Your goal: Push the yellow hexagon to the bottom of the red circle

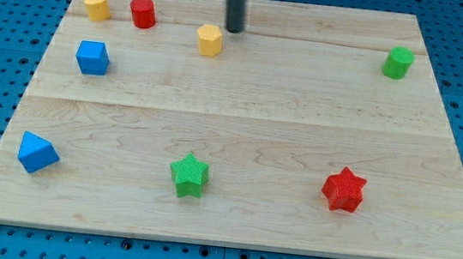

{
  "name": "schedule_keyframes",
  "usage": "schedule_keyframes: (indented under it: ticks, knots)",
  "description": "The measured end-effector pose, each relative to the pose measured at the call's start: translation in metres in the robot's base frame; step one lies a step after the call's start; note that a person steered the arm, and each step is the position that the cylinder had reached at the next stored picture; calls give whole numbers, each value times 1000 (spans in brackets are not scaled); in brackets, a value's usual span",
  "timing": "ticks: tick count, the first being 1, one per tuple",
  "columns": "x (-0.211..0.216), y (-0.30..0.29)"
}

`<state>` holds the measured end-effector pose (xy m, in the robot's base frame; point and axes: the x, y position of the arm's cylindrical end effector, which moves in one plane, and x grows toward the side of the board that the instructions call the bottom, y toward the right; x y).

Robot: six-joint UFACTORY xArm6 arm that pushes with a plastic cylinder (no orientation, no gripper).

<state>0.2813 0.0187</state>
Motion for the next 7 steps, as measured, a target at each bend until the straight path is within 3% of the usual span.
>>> schedule_keyframes:
  ticks: [1,3,4,5,6,7]
  knots:
    - [26,-24]
    - [-3,-128]
    - [-5,-29]
    - [36,32]
    - [50,-32]
    - [27,-107]
